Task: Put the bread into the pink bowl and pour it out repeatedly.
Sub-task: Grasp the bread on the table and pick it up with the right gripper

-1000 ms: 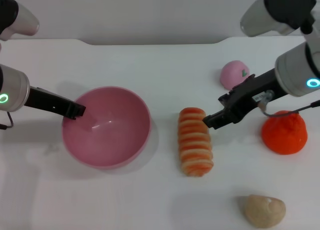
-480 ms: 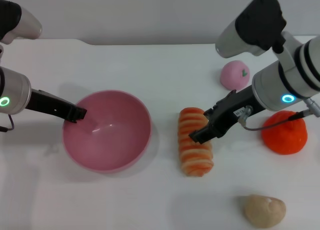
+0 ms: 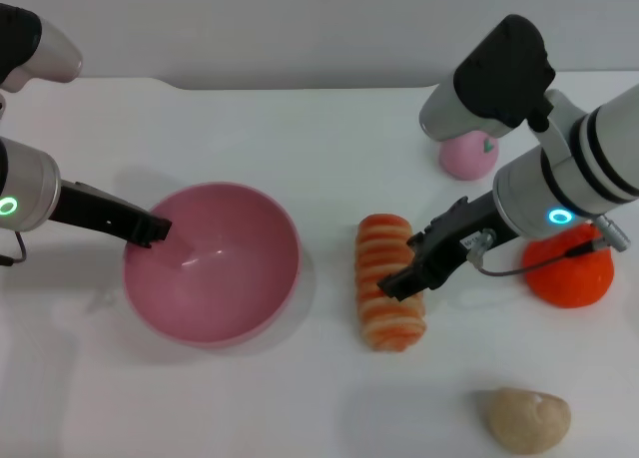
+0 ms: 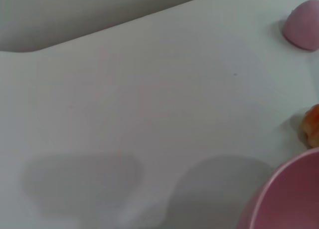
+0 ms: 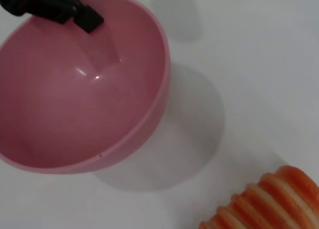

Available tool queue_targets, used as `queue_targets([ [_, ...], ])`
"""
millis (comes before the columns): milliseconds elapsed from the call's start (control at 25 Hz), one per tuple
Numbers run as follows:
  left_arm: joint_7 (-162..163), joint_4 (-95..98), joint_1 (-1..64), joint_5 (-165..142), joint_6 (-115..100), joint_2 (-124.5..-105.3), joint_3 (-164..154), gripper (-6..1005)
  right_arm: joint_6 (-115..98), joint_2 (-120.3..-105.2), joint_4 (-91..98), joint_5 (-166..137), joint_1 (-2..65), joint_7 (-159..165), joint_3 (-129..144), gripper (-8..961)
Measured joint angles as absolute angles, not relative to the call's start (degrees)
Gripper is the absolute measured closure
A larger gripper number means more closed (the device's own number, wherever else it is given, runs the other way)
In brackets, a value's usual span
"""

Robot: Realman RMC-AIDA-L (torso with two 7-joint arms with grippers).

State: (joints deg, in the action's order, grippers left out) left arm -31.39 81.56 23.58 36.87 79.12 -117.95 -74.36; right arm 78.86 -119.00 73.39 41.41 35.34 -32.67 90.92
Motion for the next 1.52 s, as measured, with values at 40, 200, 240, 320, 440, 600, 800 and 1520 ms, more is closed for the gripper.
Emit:
queue_targets([
  [40,-31.4,81.6,23.5,36.9,79.1,-117.95,-74.4,955,78.6,-119.0,72.8,41.4,35.4,-32.7,91.1,253],
  [200,-31.5,81.6,23.5,36.9,79.0,-117.95,-74.6,955,76.9,-119.01,71.5,41.5,35.5,-32.7,92.3,253],
  [240,-31.5,81.6,23.4,36.9,78.9,-117.95,-74.7,955,76.4,-119.0,71.3,41.5,35.4,-32.7,92.7,253],
  [320,-31.5,81.6,23.4,36.9,78.9,-117.95,-74.9,955,75.4,-119.01,70.8,41.5,35.3,-32.8,93.3,253],
  [440,-31.5,81.6,23.4,36.9,78.8,-117.95,-75.0,955,74.3,-119.0,69.5,41.6,35.5,-32.8,93.8,253],
  [600,-31.5,81.6,23.4,36.9,78.9,-117.95,-75.1,955,73.6,-119.0,68.2,41.9,35.7,-32.8,94.5,253],
  [800,-31.5,81.6,23.4,37.0,79.0,-117.95,-75.1,954,72.4,-119.0,67.1,42.0,36.0,-32.9,95.6,253],
  [1520,-32.2,81.6,23.4,37.8,79.1,-117.95,-75.1,954,69.3,-119.0,62.7,42.1,37.6,-32.9,96.7,252],
])
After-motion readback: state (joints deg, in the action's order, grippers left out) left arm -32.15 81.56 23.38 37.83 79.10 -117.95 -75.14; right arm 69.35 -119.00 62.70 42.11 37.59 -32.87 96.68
